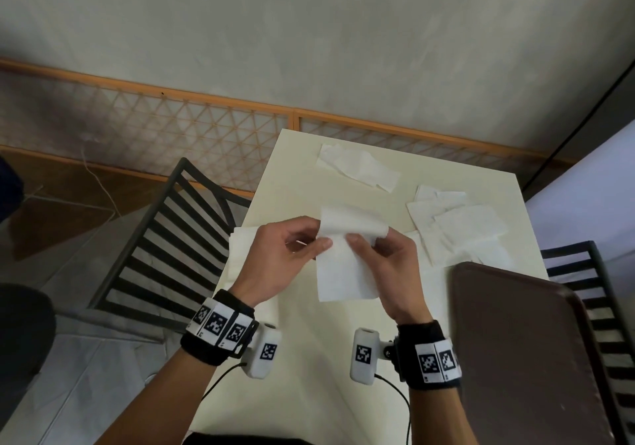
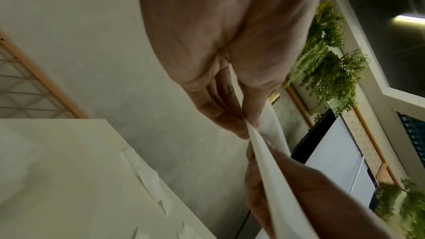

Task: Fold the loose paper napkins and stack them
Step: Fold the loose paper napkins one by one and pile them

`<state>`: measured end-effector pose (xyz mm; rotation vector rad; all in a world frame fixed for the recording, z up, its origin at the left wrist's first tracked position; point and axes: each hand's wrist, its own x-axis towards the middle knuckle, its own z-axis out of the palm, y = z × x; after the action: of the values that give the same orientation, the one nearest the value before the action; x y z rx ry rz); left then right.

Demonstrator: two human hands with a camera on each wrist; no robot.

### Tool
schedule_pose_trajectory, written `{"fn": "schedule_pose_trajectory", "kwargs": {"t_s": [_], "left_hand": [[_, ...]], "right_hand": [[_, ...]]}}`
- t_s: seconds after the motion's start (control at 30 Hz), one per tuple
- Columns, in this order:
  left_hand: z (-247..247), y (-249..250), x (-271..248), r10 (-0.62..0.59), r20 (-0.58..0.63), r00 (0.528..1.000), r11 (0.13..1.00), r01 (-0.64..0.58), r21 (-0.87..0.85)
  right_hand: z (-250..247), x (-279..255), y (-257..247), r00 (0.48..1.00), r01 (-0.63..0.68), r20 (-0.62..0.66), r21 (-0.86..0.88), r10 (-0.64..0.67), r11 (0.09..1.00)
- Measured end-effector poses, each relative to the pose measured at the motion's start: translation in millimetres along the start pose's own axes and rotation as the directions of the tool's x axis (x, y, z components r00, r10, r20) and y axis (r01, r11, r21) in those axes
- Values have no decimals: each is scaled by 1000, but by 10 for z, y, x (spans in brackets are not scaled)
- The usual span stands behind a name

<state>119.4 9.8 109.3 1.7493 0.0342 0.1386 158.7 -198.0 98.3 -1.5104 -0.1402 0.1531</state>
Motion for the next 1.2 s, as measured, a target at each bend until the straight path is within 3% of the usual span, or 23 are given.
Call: {"fn": "schedule_pose_trajectory", "kwargs": {"t_s": [0.17,0.37,0.57,0.7,0.73,0.8,0.87,0.9,0.97,1.03,1.1,1.2], "left_hand": [[-156,27,-51,137,-14,990,989,-136,65],[-216,58,-94,129,2,992,991,-129,-36],[-290,41,-144,138,-18,990,990,-138,13],[-355,40,-219,146,-24,989,986,-144,81],[-380,38,-250,162,-17,987,982,-160,104],[-416,18,-300,199,9,980,966,-198,167],[-443,-33,-330,223,30,974,948,-224,225],[-462,-56,-342,229,22,973,942,-228,246],[-520,-82,-372,232,-45,972,944,-214,250],[-604,-97,-410,224,-147,963,952,-183,247],[-693,-126,-444,184,-260,948,958,-114,263],[-813,-249,-441,98,-412,906,973,0,231]], "right_hand": [[-28,50,92,999,28,37,124,-33,992],[10,99,170,999,7,47,167,-15,986],[64,127,140,996,11,86,104,-20,995],[155,112,-17,989,-71,139,173,47,982],[198,103,-60,988,-49,152,121,30,992],[333,88,-84,980,95,191,-161,-63,982],[535,89,-33,935,301,313,-456,-166,838],[652,93,2,901,395,383,-524,-206,754],[865,121,69,853,496,451,-539,-264,681],[994,165,119,836,527,467,-538,-288,658],[1067,227,144,869,459,437,-537,-232,708],[1139,367,205,948,277,281,-484,-152,830]]}}
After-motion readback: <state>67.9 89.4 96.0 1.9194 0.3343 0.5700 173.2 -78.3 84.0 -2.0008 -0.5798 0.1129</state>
